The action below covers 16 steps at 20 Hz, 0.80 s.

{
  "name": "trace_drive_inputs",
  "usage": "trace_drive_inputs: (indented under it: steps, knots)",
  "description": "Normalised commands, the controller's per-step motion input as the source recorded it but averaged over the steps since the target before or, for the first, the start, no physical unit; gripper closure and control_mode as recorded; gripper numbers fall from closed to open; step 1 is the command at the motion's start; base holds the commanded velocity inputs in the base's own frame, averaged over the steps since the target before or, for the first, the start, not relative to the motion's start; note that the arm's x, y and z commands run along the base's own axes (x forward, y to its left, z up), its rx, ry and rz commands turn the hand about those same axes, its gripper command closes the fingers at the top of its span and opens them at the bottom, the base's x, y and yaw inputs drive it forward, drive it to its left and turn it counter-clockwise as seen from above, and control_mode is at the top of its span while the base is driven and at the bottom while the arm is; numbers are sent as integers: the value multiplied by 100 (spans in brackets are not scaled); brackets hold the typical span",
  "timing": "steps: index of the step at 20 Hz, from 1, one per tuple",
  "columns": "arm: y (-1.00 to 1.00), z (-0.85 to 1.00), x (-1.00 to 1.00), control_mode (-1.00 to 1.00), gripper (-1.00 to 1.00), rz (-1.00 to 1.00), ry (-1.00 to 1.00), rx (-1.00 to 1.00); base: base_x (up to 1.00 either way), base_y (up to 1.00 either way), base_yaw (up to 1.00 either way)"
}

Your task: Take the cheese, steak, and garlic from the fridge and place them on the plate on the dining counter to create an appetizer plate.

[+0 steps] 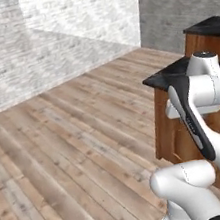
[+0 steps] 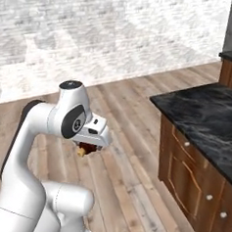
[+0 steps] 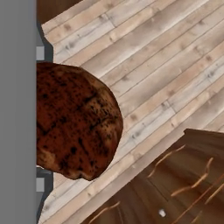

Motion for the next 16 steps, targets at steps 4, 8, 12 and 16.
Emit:
trace_drive_inputs:
  steps: [4,8,12,16]
  knots:
    - [0,0,0,100,100,0,0,0,100,59,-34]
    - [0,0,0,100,100,0,0,0,100,69,-34]
    - [0,0,0,100,100,0,0,0,100,68,-35]
    - [0,0,0,100,100,0,0,0,100,66,-36]
